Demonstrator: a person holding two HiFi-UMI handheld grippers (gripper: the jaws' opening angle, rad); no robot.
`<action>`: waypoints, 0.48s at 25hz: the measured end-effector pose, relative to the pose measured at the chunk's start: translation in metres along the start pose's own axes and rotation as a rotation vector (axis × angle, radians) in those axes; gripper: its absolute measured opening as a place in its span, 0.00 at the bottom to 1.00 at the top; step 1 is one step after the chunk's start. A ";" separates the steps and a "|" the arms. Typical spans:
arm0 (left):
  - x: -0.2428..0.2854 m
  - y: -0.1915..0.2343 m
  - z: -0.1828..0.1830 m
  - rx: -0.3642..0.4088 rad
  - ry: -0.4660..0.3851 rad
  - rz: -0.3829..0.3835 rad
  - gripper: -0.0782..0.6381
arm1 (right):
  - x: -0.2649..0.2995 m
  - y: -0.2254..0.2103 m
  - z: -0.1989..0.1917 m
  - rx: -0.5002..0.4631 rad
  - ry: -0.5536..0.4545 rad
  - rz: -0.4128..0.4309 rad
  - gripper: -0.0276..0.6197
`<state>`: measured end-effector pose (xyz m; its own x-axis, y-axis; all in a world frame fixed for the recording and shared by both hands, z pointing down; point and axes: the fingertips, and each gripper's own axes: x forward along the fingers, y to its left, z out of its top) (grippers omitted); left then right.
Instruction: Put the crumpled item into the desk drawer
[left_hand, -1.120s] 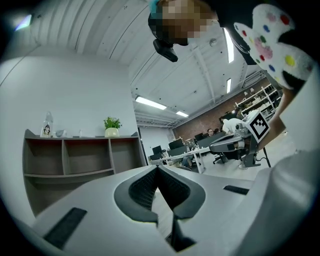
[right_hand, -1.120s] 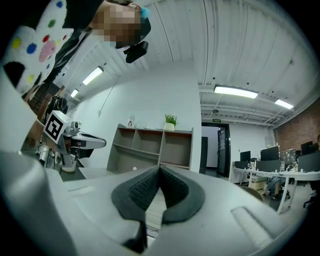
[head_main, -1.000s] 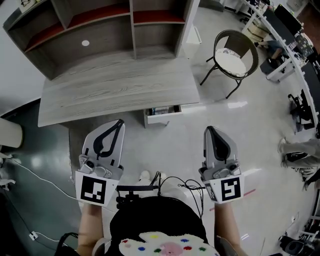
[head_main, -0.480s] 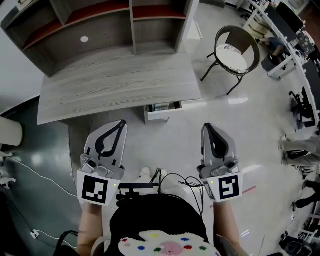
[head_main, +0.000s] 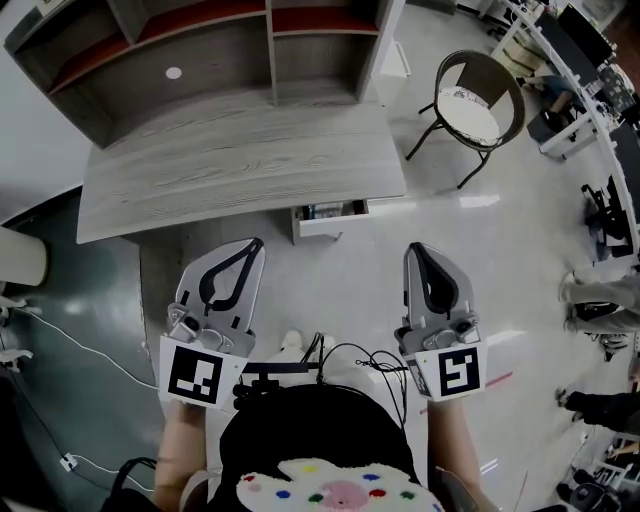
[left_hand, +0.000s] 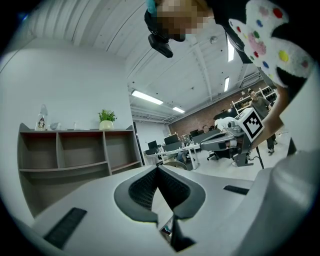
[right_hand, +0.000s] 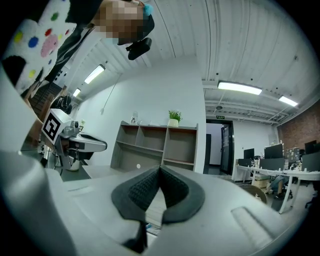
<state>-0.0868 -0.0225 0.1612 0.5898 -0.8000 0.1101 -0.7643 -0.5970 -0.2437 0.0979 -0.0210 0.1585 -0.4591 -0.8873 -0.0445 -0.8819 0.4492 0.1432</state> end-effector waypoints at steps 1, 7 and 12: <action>0.000 0.000 0.000 -0.002 0.001 0.001 0.12 | 0.000 0.000 0.000 0.000 0.000 0.001 0.06; 0.002 0.002 0.000 -0.008 0.002 0.004 0.12 | 0.004 0.001 0.003 -0.005 -0.001 0.011 0.06; 0.003 0.002 0.000 -0.004 0.001 0.000 0.12 | 0.005 0.003 0.003 -0.007 0.000 0.015 0.06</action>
<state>-0.0866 -0.0258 0.1613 0.5895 -0.8001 0.1107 -0.7654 -0.5971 -0.2400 0.0928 -0.0238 0.1558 -0.4723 -0.8804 -0.0427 -0.8741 0.4616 0.1513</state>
